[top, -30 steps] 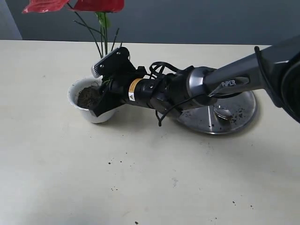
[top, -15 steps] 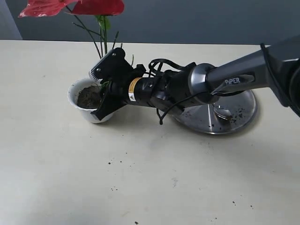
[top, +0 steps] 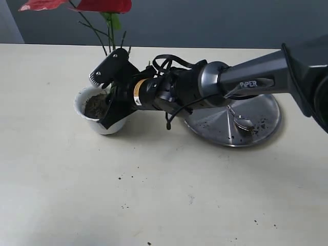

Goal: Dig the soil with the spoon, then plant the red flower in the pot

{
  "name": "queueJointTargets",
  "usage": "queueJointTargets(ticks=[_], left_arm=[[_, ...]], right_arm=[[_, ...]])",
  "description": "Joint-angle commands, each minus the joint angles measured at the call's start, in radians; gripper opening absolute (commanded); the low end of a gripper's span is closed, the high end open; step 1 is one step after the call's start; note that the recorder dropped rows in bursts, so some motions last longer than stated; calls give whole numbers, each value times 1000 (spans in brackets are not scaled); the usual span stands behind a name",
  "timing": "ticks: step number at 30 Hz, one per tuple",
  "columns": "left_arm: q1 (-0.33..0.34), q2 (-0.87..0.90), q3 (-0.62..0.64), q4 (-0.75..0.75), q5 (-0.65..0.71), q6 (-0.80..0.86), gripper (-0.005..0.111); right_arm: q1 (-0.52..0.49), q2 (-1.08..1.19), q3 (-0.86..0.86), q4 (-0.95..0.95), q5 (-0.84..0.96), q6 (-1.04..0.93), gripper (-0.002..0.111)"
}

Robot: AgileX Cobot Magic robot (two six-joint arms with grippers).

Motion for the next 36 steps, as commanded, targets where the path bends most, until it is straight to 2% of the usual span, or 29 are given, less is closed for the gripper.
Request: queueJointTargets(ticks=[1,9,17,24,31,36], left_arm=[[-2,-4,2,-4,-6,-5,0],[-2,-4,2,-4,-6,-5,0],[-2,-4,2,-4,-6,-5,0],[-2,-4,2,-4,-6,-5,0],[-2,-4,2,-4,-6,-5,0],[-2,-4,2,-4,-6,-5,0]], right_arm=[[16,43,14,-14,174,2,46],[39,41,12,-14,190,2,46],[39,27,12,-18,317,2,46],[39,-10,10,-18,260,2,46],[39,-46,4,-9,326,2,46],[39,-52,2,-9,269,2,46]])
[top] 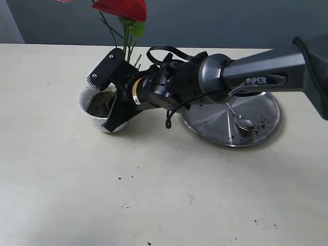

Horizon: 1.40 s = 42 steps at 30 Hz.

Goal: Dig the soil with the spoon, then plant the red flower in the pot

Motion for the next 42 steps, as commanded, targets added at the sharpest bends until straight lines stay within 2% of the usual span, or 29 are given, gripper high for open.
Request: queueJointTargets(ticks=[1,6,17,26,28,30,32,42], left_arm=[[-2,-4,2,-4,-6,-5,0],[-2,-4,2,-4,-6,-5,0],[-2,-4,2,-4,-6,-5,0],[-2,-4,2,-4,-6,-5,0],[-2,-4,2,-4,-6,-5,0],[-2,-4,2,-4,-6,-5,0],[-2,-4,2,-4,-6,-5,0],[-2,-4,2,-4,-6,-5,0]], right_arm=[[4,9,20,6,31,3,46],[4,9,20,15,-50,3,46],[4,15,20,207,-296,3,46],[4,15,20,221,-310,3,45],[4,15,20,221,-317,3,40],[2,15,22,223,-346,3,16],[2,15,22,226,-368,3,0],[2,110,22,303,-364,3,-1]])
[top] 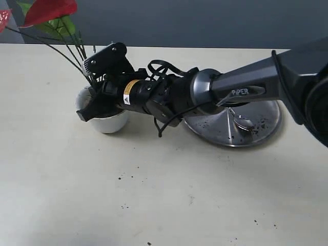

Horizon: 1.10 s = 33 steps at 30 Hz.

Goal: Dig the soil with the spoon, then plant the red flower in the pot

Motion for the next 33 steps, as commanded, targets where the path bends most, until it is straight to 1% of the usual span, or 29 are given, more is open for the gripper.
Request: queueJointTargets(ticks=[1,4,8,16,23,25,31,33], left_arm=[[-2,-4,2,-4,-6,-5,0],[-2,-4,2,-4,-6,-5,0],[-2,-4,2,-4,-6,-5,0],[-2,-4,2,-4,-6,-5,0],[-2,-4,2,-4,-6,-5,0],[-2,-4,2,-4,-6,-5,0],[-2,-4,2,-4,-6,-5,0],[-2,-4,2,-4,-6,-5,0]], right_arm=[[-4,40,8,44,41,5,-1],[-5,40,8,48,46,-7,-1],[-5,40,8,49,97,-12,-1],[-5,40,8,79,86,-14,-1],[-10,40,8,126,-55,-14,-1],[-12,40,8,182,-67,-14,-1],[-12,38,8,205,-169,-14,-1],[-12,32,8,235,-168,-14,-1]])
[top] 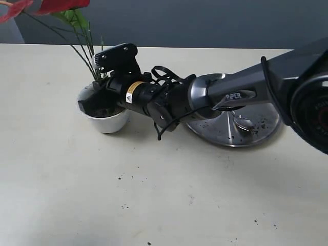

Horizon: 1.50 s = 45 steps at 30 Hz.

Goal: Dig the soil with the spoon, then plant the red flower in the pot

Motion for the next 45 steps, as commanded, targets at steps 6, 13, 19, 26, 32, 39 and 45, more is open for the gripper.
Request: queueJointTargets(ticks=[6,13,19,26,32,39,45], left_arm=[[-2,-4,2,-4,-6,-5,0],[-2,-4,2,-4,-6,-5,0],[-2,-4,2,-4,-6,-5,0],[-2,-4,2,-4,-6,-5,0],[-2,-4,2,-4,-6,-5,0],[-2,-4,2,-4,-6,-5,0],[-2,-4,2,-4,-6,-5,0]], right_arm=[[-1,-7,6,92,24,4,-1],[25,-32,6,92,84,4,-1],[36,-64,6,98,135,4,-1],[39,-64,8,104,153,-8,-1],[45,-64,96,104,49,-11,-1],[47,-64,180,98,-32,-5,-1],[47,-62,180,-2,-25,113,-1]])
